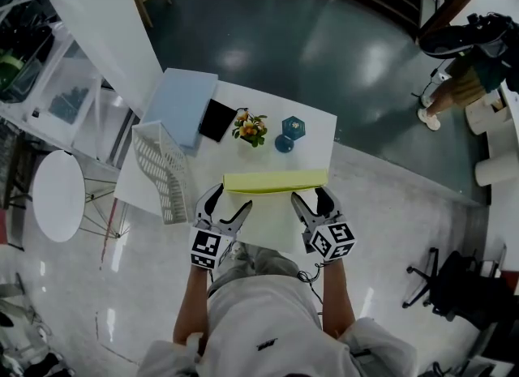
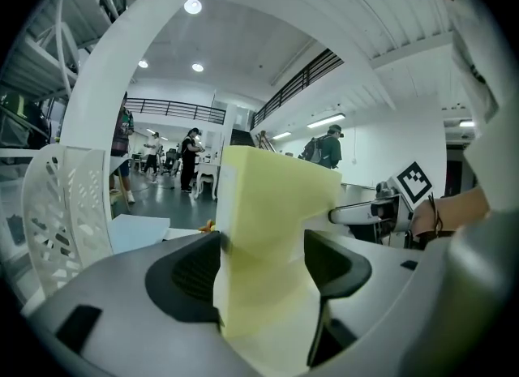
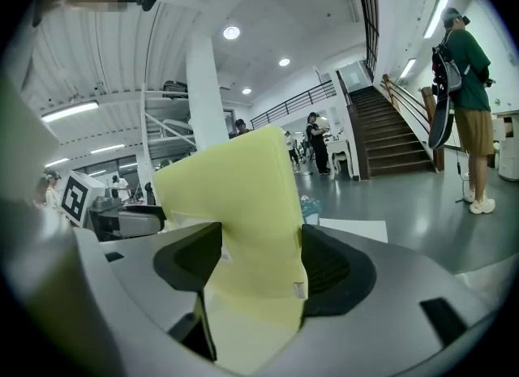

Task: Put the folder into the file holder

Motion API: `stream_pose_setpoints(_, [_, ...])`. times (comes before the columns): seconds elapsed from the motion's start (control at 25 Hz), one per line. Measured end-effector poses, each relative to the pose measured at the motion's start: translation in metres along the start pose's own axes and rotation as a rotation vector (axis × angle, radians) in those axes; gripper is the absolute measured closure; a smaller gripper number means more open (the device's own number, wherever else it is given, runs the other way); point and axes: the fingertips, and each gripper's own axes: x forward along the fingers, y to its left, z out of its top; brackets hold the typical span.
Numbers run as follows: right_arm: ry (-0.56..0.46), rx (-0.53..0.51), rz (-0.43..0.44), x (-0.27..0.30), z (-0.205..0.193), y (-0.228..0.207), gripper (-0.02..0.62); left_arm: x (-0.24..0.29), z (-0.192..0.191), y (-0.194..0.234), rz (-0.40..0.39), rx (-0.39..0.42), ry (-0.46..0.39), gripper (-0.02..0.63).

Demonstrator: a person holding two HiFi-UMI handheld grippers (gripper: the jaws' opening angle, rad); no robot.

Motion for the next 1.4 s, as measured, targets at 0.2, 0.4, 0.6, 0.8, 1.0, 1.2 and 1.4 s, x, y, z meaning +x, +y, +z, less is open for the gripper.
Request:
stream_pose_setpoints(0.2, [0.006, -0.003, -0.007, 0.005, 0.001, -0.001, 0.288, 0.006, -0.002, 0.004, -0.032, 0.033, 0.018, 0.27])
stream_pose_setpoints(0.4, [0.008, 0.001, -0.006, 0.008, 0.004, 0.0, 0.296, 0.013, 0.007, 0.018, -0.064, 0.089, 0.015, 0.253])
stream_pose_setpoints(0.6, [0.012, 0.005, -0.001, 0.01, 0.004, -0.002, 0.296, 0.027, 0.019, 0.019, -0.257, 0.177, 0.013, 0.216])
stream_pose_setpoints(0.8, [0.034, 0.01, 0.0, 0.01, -0.003, -0.007, 0.296, 0.043, 0.017, 0.012, -0.486, 0.187, 0.038, 0.218])
stream_pose_setpoints(1.0, [0.053, 0.015, -0.001, 0.009, -0.009, -0.009, 0.299, 0.052, 0.015, 0.002, -0.649, 0.203, 0.042, 0.306])
stream_pose_setpoints(1.2, [0.061, 0.009, -0.009, 0.008, -0.01, -0.01, 0.299, 0.045, 0.015, -0.007, -0.667, 0.257, 0.034, 0.387])
stream_pose_setpoints(1.4, [0.066, -0.004, -0.007, 0.005, -0.012, -0.009, 0.299, 0.032, 0.019, -0.012, -0.611, 0.212, -0.01, 0.42])
